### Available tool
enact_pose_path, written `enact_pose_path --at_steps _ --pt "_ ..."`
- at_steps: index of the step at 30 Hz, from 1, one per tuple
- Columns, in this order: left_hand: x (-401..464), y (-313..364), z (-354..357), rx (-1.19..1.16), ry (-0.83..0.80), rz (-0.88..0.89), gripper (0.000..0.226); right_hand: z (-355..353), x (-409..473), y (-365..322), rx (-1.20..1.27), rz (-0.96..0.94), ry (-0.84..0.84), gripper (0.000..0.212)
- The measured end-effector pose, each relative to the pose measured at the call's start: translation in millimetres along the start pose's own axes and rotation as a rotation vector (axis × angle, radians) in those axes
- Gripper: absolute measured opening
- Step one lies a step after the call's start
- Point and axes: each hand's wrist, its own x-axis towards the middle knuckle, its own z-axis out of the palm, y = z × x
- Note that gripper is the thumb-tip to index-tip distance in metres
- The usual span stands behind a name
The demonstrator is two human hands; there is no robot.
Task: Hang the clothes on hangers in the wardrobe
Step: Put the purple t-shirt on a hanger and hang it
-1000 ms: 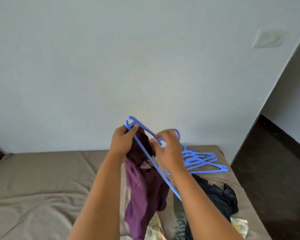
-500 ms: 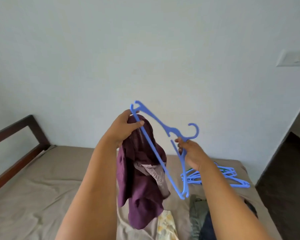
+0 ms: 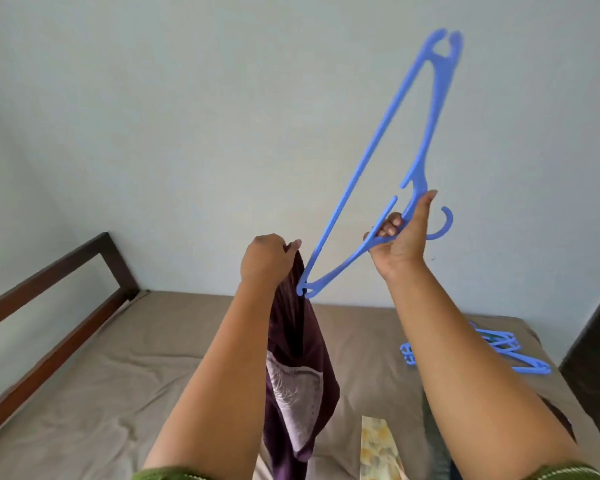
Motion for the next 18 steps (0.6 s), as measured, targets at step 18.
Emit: enact_pose_path --at_steps 18 --pt "33 -50 -41 -0.570 -0.675 -0.206 0.024 -73 30 83 -0.915 -0.343 0.030 0.051"
